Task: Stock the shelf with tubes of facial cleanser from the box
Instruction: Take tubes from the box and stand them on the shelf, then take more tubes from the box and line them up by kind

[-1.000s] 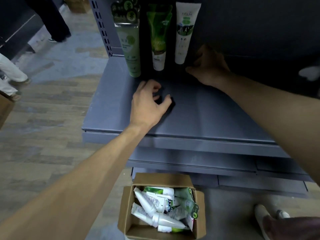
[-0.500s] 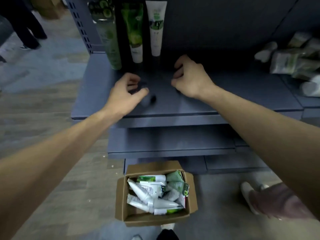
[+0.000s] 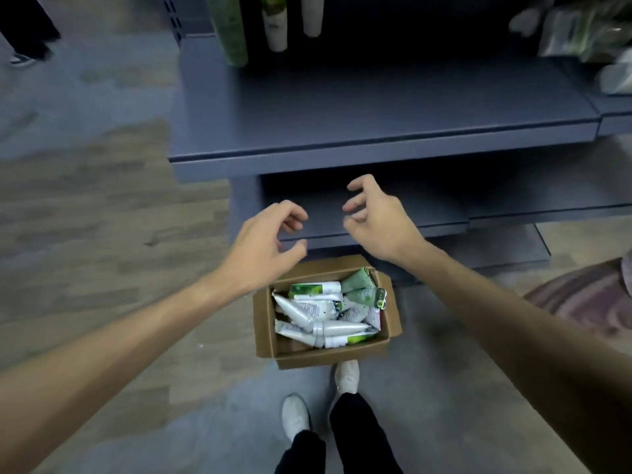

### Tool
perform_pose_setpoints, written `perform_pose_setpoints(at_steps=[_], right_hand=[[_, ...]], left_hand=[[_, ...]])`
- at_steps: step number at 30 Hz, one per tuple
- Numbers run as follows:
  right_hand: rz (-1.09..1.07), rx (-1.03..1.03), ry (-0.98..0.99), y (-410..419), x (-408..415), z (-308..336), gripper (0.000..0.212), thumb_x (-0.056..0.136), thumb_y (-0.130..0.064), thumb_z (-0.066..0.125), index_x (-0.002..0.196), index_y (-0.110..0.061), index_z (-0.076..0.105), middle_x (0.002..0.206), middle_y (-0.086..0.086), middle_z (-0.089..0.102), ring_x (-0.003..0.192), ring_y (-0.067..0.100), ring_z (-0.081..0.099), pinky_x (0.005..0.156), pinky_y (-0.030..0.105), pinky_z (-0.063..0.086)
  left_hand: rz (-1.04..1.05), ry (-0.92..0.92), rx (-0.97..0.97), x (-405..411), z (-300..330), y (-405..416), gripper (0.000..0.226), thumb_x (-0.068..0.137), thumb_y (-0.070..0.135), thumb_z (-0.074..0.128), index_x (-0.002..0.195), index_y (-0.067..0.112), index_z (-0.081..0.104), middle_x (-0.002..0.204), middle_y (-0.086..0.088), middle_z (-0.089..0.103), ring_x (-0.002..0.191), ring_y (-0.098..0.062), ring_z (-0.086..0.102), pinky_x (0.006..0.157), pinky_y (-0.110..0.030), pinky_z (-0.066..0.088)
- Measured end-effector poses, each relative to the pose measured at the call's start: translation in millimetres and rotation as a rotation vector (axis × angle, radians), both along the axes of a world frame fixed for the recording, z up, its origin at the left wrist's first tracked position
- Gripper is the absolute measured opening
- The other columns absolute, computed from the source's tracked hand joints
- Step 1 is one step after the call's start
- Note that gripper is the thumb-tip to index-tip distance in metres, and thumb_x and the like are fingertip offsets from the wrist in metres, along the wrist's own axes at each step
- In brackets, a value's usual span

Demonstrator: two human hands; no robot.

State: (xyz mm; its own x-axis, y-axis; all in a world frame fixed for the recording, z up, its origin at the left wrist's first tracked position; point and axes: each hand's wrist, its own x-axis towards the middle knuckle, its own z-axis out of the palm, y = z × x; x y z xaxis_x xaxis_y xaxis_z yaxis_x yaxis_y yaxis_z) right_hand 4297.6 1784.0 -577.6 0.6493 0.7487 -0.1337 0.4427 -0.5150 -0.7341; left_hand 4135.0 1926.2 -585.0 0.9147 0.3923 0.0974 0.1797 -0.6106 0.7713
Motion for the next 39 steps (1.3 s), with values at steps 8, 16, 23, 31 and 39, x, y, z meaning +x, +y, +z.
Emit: perform_pose_setpoints(at_steps=[8, 16, 23, 31, 39], right_hand=[[-0.006, -0.17, 0.159, -27.5, -27.5, -98.2, 0.046, 0.09, -0.015, 0.062, 0.131, -0.016, 0.041, 0.112, 0.001, 0.061, 0.094, 0.016, 0.064, 0.087, 0.032, 0.053], [-0.052, -0.254, 0.291, -55.7, -27.7, -201.4, 0.045, 0.088, -0.009, 0.064, 0.129, -0.016, 0.046, 0.116, 0.0, 0.056, 0.093, 0.016, 0.064, 0.088, 0.029, 0.052], [-0.032, -0.427, 0.28, -92.2, -28.0, -282.9, 0.05, 0.085, -0.007, 0.067, 0.129, -0.015, 0.046, 0.124, 0.006, 0.057, 0.106, 0.02, 0.061, 0.092, 0.038, 0.052], [-0.015, -0.374, 0.15, -126.4, -42.9, -332.4, 0.042, 0.08, 0.0, 0.064, 0.119, -0.014, 0.053, 0.119, 0.003, 0.05, 0.109, 0.022, 0.057, 0.092, 0.04, 0.052], [-0.082, -0.208, 0.11, -134.1, -51.1, -341.1, 0.036, 0.082, 0.0, 0.06, 0.114, -0.016, 0.058, 0.114, -0.003, 0.05, 0.097, 0.014, 0.06, 0.077, 0.038, 0.054]], left_hand=[[-0.057, 0.18, -0.057, -30.2, -90.2, -29.4, 0.031, 0.077, 0.009, 0.07, 0.104, 0.02, 0.059, 0.097, 0.004, 0.061, 0.09, -0.012, 0.06, 0.069, -0.014, 0.046], [0.016, 0.233, -0.139, -24.4, -173.4, -36.2, 0.031, 0.079, 0.012, 0.071, 0.107, 0.019, 0.06, 0.098, 0.006, 0.06, 0.093, -0.012, 0.06, 0.069, -0.028, 0.054], [0.02, 0.324, -0.166, -30.7, -251.0, -53.9, 0.032, 0.077, 0.013, 0.073, 0.106, 0.02, 0.06, 0.097, 0.006, 0.06, 0.091, -0.011, 0.06, 0.072, -0.033, 0.055], [-0.106, 0.44, 0.033, 8.0, -315.7, -82.7, 0.037, 0.081, 0.03, 0.074, 0.116, 0.027, 0.061, 0.111, 0.012, 0.057, 0.1, -0.009, 0.055, 0.076, -0.034, 0.049], [-0.406, 0.606, 0.377, 23.6, -354.5, -97.8, 0.038, 0.088, 0.036, 0.063, 0.123, 0.024, 0.055, 0.117, 0.004, 0.057, 0.104, -0.021, 0.06, 0.074, -0.035, 0.048]])
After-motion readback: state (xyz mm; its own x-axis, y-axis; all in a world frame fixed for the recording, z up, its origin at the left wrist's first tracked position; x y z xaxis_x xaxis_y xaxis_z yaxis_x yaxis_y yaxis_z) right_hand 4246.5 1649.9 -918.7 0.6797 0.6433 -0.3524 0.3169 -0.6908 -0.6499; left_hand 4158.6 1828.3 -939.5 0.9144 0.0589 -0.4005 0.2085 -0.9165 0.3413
